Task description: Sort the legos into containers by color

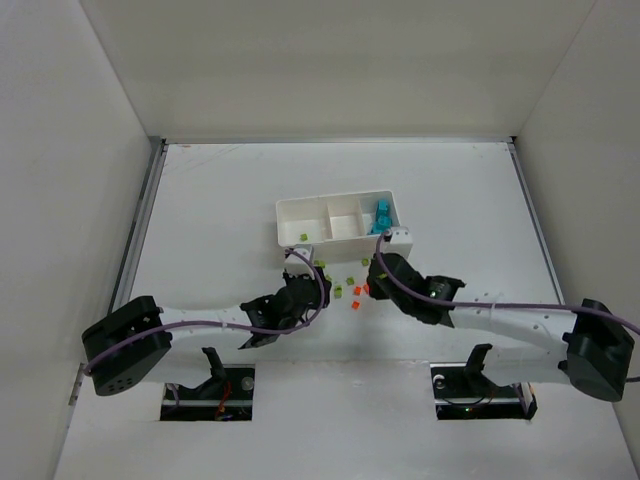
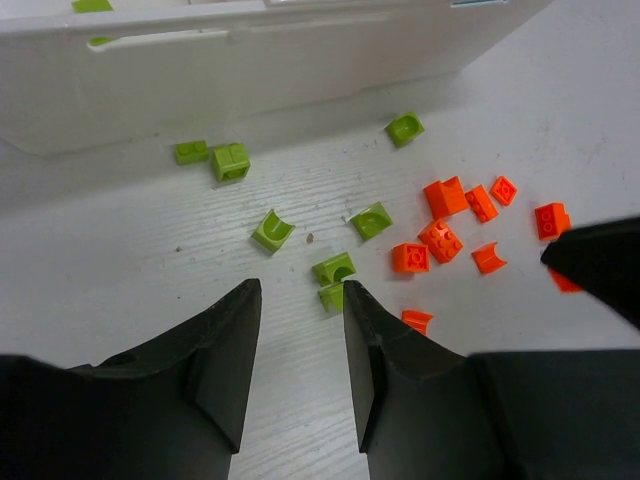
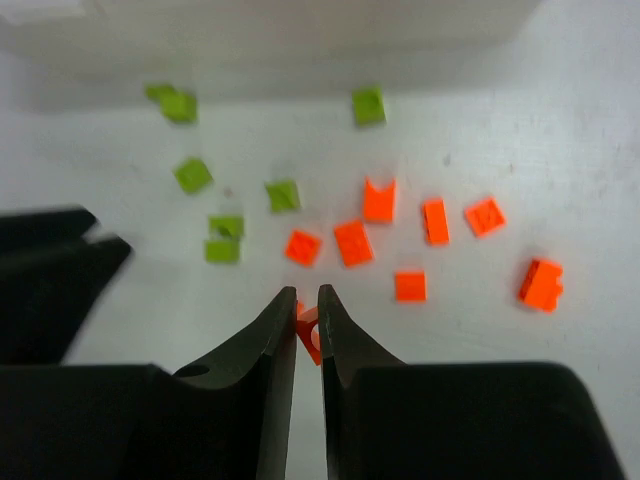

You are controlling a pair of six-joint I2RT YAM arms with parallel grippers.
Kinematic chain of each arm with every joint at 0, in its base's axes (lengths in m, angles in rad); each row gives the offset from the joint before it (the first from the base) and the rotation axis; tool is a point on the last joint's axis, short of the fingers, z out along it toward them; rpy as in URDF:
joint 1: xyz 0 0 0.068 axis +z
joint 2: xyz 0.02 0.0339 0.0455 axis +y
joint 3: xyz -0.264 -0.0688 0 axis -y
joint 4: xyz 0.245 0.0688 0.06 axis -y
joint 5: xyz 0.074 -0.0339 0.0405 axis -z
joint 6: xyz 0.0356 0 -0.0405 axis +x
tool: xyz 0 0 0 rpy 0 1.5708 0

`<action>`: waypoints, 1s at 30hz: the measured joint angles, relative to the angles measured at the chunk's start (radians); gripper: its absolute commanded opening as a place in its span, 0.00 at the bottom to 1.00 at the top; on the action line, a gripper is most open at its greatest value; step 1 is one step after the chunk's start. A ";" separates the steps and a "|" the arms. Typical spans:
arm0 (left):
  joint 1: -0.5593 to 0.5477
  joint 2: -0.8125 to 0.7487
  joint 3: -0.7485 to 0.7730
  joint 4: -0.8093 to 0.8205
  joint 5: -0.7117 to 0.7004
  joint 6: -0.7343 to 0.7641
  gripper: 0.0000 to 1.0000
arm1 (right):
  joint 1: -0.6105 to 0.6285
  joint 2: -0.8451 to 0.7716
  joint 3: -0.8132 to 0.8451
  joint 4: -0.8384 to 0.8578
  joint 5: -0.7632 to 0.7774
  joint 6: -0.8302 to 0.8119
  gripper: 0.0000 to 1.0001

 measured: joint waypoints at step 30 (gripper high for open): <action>-0.089 0.269 0.138 0.001 -0.063 -0.017 0.34 | -0.151 0.050 -0.033 0.427 -0.056 -0.165 0.38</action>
